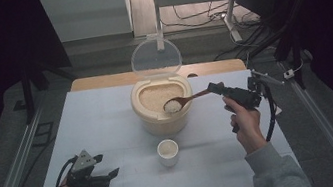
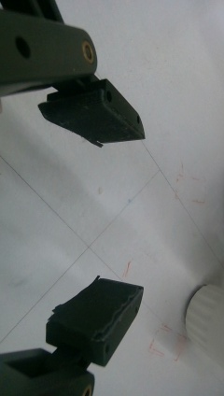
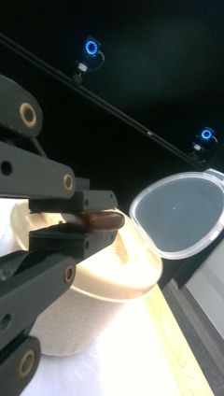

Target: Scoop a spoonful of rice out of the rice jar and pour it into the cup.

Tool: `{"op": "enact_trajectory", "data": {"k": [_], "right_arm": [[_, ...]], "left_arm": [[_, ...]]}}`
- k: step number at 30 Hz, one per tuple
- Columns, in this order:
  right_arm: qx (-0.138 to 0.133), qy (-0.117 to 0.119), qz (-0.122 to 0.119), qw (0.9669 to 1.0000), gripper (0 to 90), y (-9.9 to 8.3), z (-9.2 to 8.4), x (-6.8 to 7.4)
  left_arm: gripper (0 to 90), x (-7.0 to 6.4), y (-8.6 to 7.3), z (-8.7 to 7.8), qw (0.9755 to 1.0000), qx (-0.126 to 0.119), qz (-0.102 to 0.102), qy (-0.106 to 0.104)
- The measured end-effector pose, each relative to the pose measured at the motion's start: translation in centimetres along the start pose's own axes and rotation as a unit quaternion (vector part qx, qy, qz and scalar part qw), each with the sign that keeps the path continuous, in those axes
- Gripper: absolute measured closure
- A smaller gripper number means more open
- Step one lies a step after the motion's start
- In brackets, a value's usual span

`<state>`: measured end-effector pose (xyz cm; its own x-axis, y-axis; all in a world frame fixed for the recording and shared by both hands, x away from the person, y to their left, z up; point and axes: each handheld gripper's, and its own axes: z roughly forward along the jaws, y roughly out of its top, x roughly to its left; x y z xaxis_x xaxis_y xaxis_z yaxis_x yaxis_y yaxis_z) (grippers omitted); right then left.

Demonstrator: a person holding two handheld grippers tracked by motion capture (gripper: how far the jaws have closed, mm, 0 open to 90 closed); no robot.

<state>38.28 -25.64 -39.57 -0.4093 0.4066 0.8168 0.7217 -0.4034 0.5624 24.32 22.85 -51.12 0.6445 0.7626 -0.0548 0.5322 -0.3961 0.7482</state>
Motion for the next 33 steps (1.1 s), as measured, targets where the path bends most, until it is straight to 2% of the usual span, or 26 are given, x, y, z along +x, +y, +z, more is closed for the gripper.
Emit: {"op": "enact_trajectory", "data": {"k": [8, 13, 23, 33], "right_arm": [[0.027, 0.016, -0.004, 0.9995, 82.7, -1.4, -0.9, 0.0], [0.041, 0.017, -0.015, 0.9989, 82.7, -2.2, -1.2, 0.1], [0.071, 0.0, -0.02, 0.9973, 82.7, -3.7, -0.7, -0.9], [0.096, -0.026, -0.048, 0.9938, 82.7, -4.7, 0.4, -1.2]], "left_arm": [[21.8, 0.0, 0.0, 0.1, 1.0, 0.001, 0.0, 0.0], [21.8, -0.1, 0.1, 0.1, 1.0, 0.002, 0.002, -0.001], [21.7, -0.1, 0.1, 0.1, 1.0, 0.002, 0.002, -0.001], [21.7, -0.1, 0.1, 0.1, 1.0, 0.002, 0.002, -0.001]]}}
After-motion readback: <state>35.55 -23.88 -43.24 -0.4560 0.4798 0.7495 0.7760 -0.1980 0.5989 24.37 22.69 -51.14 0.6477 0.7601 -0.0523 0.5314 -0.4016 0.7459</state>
